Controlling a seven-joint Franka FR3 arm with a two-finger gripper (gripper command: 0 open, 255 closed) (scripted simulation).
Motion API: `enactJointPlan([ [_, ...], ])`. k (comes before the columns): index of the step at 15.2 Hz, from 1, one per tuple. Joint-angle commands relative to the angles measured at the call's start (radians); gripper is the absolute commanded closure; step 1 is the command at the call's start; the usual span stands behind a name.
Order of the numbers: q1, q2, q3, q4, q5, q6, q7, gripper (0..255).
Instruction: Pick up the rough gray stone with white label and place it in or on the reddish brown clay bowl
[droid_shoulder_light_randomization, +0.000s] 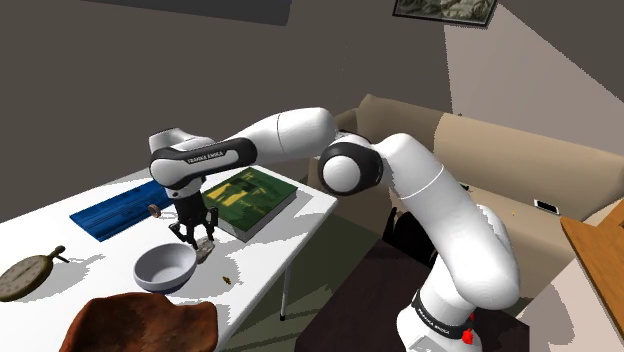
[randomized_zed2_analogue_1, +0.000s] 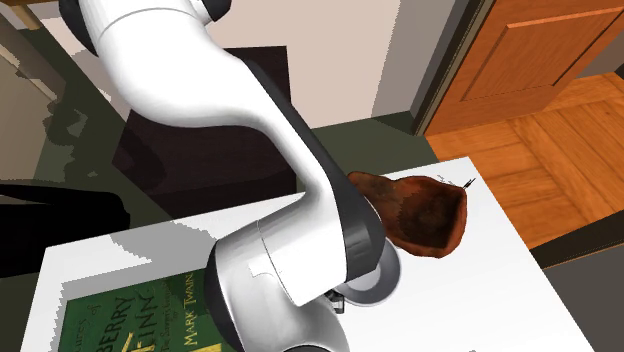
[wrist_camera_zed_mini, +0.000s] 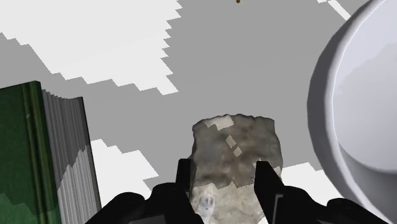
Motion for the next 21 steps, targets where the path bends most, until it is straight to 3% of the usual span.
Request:
enactJointPlan([
  [1,0.005,0.021,-0.001,-0.005,0.0,-0.033,0.001,255],
  [2,-0.001,0.003,0.0,-0.057,0.0,-0.001,0.001,255],
  [3,0.009,0.063,-0.005,0.046,-0.003,-0.042,-0.006,255],
  [15,0.004,-0.012,0.003,0.048,0.006,-0.118,0.0,255],
  [16,0.004,-0.012,0.003,0.048,0.006,-0.118,0.0,0],
  [18,-0.082,-0.072,-0.001,-0.127,0.19,0.115,0.304,0],
  [19,-0.106,-0.102,-0.004,-0.208,0.25,0.213,0.392,0],
  [21,-0.101,-0.098,-0.006,-0.225,0.254,0.236,0.39,0],
])
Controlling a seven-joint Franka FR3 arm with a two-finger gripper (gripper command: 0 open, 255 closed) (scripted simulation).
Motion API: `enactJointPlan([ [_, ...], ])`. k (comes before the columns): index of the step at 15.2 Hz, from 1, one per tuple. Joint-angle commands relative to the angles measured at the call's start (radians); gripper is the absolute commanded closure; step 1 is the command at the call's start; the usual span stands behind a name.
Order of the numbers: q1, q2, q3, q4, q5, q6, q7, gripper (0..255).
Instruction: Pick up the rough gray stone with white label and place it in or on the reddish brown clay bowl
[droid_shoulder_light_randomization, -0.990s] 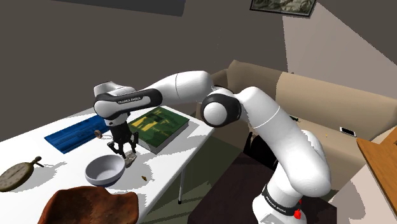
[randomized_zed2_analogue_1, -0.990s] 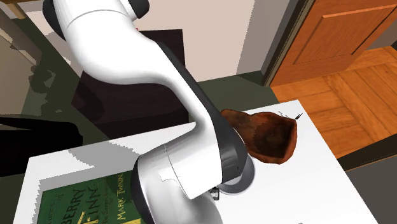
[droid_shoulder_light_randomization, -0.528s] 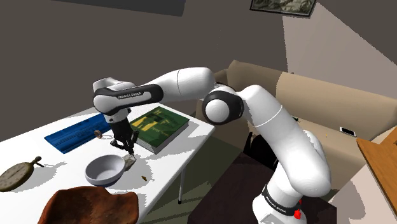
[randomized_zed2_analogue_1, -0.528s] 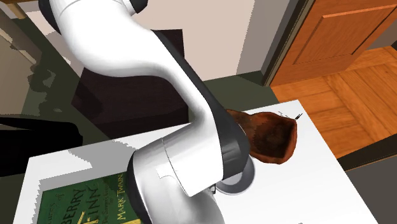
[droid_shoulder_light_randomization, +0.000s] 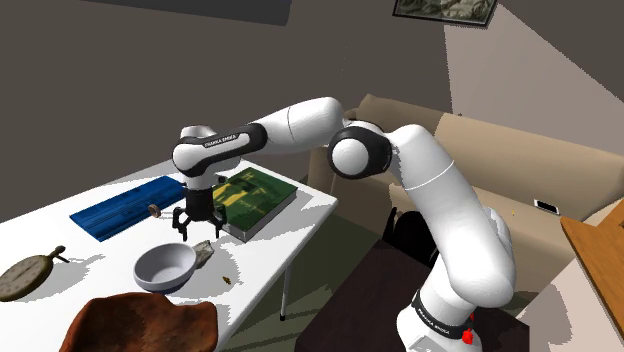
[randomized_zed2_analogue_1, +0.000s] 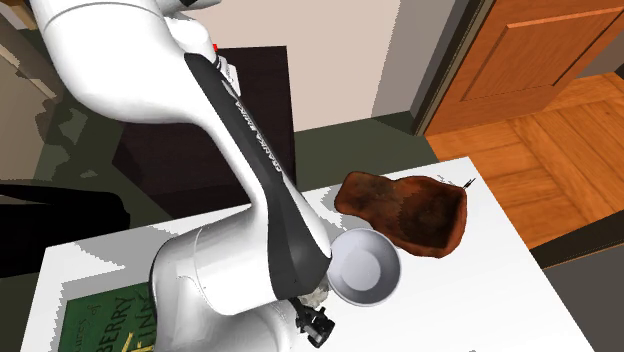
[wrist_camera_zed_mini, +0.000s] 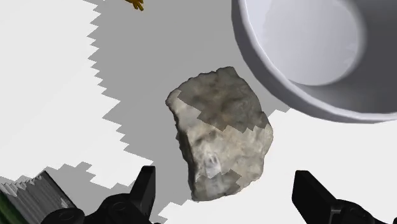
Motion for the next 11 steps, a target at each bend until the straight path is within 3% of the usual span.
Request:
enactJointPlan([
  [1,-0.003,-0.008,0.0,-0.049,0.023,0.059,0.032,0],
  [11,0.005,0.007,0.001,-0.083,0.025,0.109,0.03,0],
])
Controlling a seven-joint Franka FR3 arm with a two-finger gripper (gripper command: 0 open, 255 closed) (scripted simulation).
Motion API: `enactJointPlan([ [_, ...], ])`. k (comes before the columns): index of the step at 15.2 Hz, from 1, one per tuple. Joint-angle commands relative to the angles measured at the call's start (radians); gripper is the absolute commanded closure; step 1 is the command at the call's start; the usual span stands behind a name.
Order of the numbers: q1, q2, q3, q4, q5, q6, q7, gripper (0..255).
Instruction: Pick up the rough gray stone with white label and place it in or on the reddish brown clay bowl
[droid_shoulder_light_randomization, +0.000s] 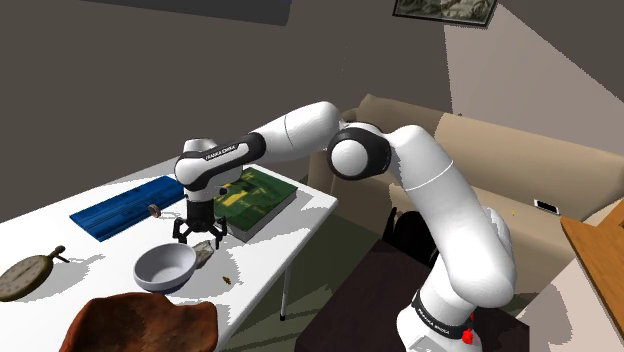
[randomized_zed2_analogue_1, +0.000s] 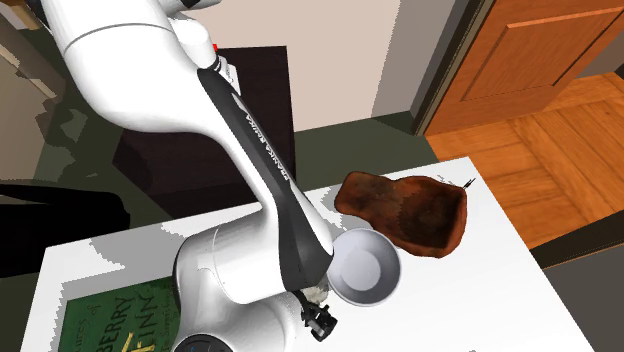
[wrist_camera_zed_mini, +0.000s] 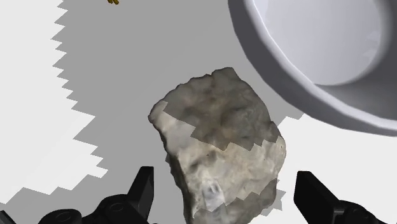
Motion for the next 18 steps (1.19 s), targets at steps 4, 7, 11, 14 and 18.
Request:
enactJointPlan([
  [4,0.0,0.0,0.0,0.0,0.0,0.0,0.0,255],
  [7,-0.001,-0.001,0.0,-0.002,0.0,0.001,-0.001,255],
  [11,0.0,-0.001,0.0,-0.001,0.0,0.0,0.0,255],
  [14,-0.002,-0.017,0.001,-0.003,0.001,-0.014,0.004,255],
  [18,-0.005,-0.05,0.004,-0.004,0.003,-0.044,0.012,255],
])
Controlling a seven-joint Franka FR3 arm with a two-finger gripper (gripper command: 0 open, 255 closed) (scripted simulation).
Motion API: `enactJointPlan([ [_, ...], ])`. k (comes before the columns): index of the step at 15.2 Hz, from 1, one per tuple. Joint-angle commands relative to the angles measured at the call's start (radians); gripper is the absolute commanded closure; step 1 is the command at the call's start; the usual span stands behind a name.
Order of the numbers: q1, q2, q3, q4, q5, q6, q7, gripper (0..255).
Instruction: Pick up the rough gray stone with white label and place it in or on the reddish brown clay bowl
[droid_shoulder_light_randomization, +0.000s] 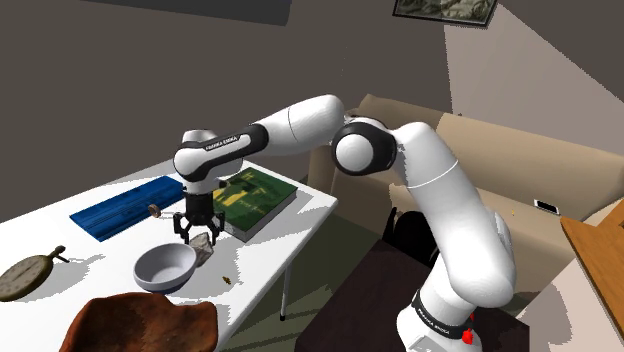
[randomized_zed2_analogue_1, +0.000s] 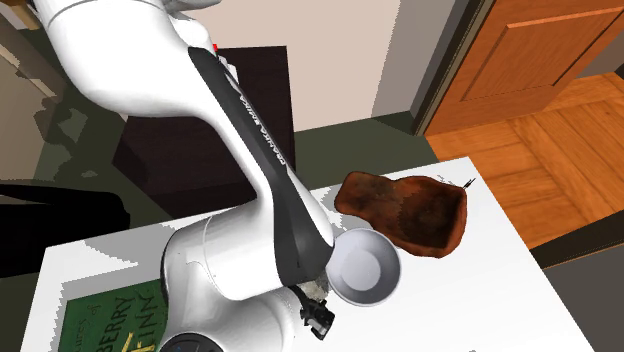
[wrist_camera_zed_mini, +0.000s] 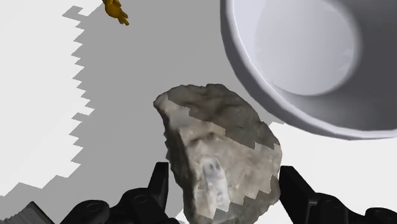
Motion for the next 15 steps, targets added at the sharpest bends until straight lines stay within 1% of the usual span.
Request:
enactJointPlan([
  [1,-0.001,-0.014,0.001,0.002,0.001,-0.015,0.004,255],
  [7,-0.005,-0.056,0.005,0.011,0.004,-0.065,0.017,255],
  [8,-0.003,-0.051,0.005,0.006,0.003,-0.055,0.016,255],
  [9,-0.003,-0.051,0.005,0.006,0.003,-0.055,0.016,0],
  [10,0.011,-0.114,-0.012,-0.105,-0.004,0.016,0.071,0],
  [12,0.055,-0.217,-0.048,-0.289,-0.028,0.137,0.195,0],
  [14,0.114,-0.296,-0.088,-0.436,-0.066,0.234,0.341,0],
  [15,0.125,-0.307,-0.095,-0.458,-0.074,0.248,0.368,0],
])
